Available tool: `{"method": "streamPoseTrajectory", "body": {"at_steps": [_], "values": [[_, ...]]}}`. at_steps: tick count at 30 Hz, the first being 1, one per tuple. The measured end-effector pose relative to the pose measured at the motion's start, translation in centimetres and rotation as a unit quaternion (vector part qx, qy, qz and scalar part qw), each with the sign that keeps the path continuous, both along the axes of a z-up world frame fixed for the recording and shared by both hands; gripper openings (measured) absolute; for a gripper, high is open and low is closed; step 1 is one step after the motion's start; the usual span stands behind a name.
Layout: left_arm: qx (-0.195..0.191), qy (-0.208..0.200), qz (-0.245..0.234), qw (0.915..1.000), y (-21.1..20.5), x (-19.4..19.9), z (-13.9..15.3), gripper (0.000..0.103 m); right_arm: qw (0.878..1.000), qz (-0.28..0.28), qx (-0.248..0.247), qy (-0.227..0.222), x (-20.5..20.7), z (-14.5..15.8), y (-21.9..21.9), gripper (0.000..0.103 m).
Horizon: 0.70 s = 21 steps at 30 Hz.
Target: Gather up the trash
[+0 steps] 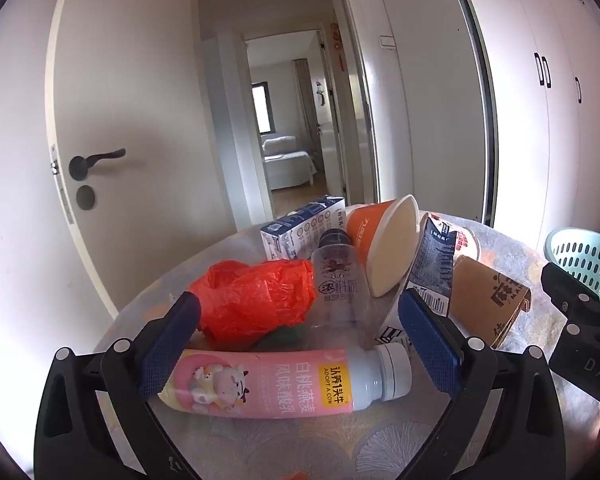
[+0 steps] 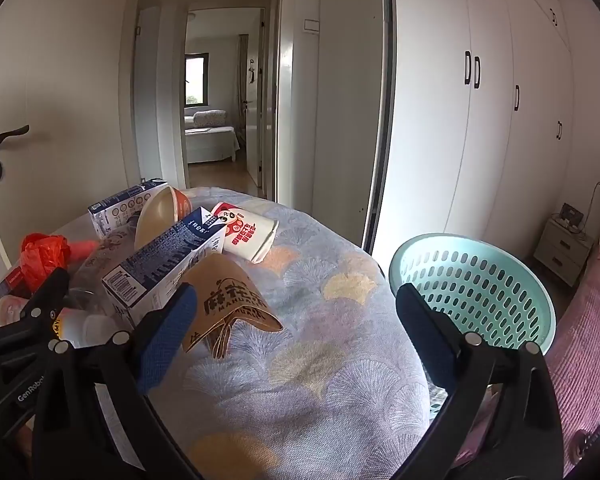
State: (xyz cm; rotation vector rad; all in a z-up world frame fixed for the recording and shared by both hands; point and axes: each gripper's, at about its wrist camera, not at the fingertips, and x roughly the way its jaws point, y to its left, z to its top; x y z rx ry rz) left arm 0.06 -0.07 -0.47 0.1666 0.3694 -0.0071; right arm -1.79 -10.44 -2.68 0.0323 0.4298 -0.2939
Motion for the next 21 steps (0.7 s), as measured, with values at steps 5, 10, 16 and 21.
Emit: {"method": "streamPoseTrajectory", "body": {"at_steps": [5, 10, 16, 21], "values": [[-0.002, -0.001, -0.002, 1.0, 0.04, 0.07, 0.02, 0.096, 1.0, 0.001, -0.003, 0.001, 0.16, -0.14, 0.11, 0.095], [-0.01, 0.002, -0.007, 0.9999, 0.2, 0.23, -0.02, 0.096, 1.0, 0.001, -0.004, 0.001, 0.12, -0.11, 0.16, 0.095], [-0.016, 0.004, -0.014, 0.9998, 0.15, 0.35, -0.14, 0.096, 1.0, 0.001, -0.004, 0.0, 0.09, -0.1, 0.13, 0.094], [-0.018, 0.006, -0.019, 0.9997, 0.01, 0.42, -0.2, 0.096, 1.0, 0.001, -0.005, 0.001, 0.06, -0.08, 0.15, 0.094]]}}
